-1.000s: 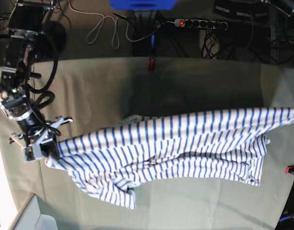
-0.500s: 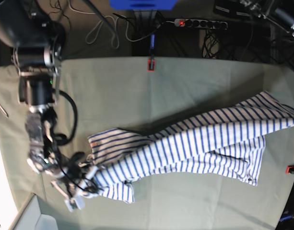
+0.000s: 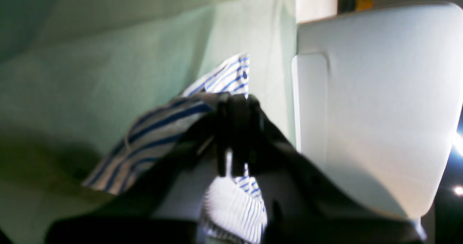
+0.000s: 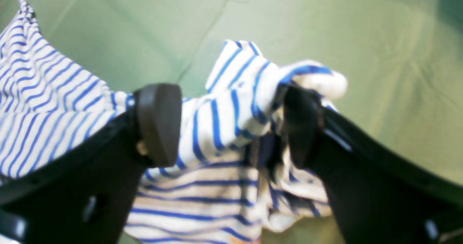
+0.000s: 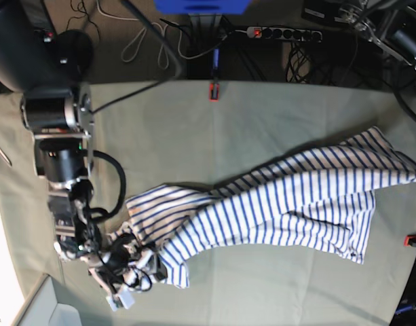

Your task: Layout the t-shirt on the table in an organized manner, then fold the t-shirt properly

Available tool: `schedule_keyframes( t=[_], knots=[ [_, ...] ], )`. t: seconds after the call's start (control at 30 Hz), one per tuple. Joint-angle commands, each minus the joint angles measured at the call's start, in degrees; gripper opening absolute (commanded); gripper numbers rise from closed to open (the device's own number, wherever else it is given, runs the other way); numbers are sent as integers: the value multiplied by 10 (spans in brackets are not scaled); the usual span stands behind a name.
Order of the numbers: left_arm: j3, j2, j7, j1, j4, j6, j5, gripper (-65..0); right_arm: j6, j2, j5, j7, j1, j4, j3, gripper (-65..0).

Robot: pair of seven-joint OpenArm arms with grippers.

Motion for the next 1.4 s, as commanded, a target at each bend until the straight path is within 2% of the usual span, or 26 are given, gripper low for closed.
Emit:
schedule_keyframes(
  t=[0.0, 0.17, 0.27, 0.57, 0.73, 0.8, 0.87, 1.03, 1.17, 1.37],
  knots=[
    [-3, -15, -1, -5, 8, 2, -13, -649, 1, 5, 7, 11, 0, 27, 3, -201],
    [-3, -15, -1, -5, 8, 2, -13, -649, 1, 10, 7, 8, -79, 101, 73, -203],
    [-3, -15, -1, -5, 8, 2, -13, -649, 1, 10, 4, 12, -113, 106, 91, -203],
    [-3, -15, -1, -5, 8, 2, -13, -649, 1, 9, 4, 16, -124, 17, 89, -204],
    [-3, -14, -1, -5, 8, 2, -13, -649, 2, 8, 4, 64, -128, -17, 88, -214],
    [-3, -14, -1, -5, 8, 2, -13, -649, 4, 8, 4, 75, -124, -45, 88, -261],
    [-2, -14, -1, -4, 8, 2, -13, -649, 4, 8, 4, 85, -123, -68, 88, -345],
    [-2, -14, -1, 0, 7, 2, -13, -649, 4, 8, 4, 104, -120, -74, 88, -640],
    [-2, -14, 0, 9, 7, 2, -14, -649, 5, 10, 7, 101, -137, -30, 92, -650],
    [-4, 15, 3, 46, 33, 2, -20, -649, 3, 33, 7, 100, -294, 236, 93, -650]
  ],
)
